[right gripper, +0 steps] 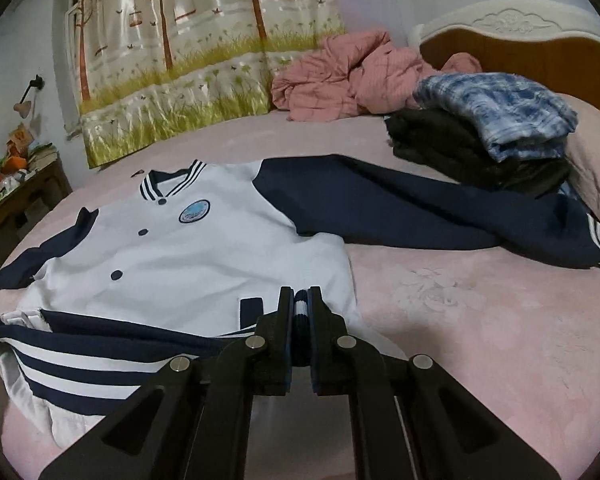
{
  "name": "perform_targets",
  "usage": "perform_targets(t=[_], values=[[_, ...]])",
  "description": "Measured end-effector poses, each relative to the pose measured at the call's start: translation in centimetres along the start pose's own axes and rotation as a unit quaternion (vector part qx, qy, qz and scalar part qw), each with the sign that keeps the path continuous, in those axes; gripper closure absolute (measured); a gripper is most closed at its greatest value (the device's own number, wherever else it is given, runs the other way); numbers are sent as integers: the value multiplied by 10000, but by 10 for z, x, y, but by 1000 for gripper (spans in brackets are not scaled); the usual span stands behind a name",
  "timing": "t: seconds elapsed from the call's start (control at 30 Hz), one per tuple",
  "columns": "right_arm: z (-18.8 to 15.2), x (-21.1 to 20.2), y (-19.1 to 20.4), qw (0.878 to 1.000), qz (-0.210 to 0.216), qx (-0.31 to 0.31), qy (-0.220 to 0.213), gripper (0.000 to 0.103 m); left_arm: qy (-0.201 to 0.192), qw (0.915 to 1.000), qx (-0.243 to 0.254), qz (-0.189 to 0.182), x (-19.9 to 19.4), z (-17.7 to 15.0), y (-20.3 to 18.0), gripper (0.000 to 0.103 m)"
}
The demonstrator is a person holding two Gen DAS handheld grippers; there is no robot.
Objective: Fold large clothes
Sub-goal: 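Lift the hem with both grippers and fold it toward the collar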
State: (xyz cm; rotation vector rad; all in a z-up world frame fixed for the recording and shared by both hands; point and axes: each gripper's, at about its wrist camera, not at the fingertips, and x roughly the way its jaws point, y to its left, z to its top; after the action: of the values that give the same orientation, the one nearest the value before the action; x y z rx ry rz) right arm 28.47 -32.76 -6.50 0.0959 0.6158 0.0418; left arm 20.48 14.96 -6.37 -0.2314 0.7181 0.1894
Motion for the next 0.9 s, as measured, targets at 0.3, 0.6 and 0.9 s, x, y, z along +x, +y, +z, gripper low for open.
perform_targets(t=[0.3,0.6,0.9], values=[[3,-32,-19,9984,410,-161,-354,41,-1003,9915,605,-566,-57,-8,9,1],[-1,2,-18,9874,764,-1222,650,24,55,9951,771,-612,-1,4,20,5],[11,29,14,9749,1060,-1820,723,66,-535,9893,1358,59,-9,7,3,101]])
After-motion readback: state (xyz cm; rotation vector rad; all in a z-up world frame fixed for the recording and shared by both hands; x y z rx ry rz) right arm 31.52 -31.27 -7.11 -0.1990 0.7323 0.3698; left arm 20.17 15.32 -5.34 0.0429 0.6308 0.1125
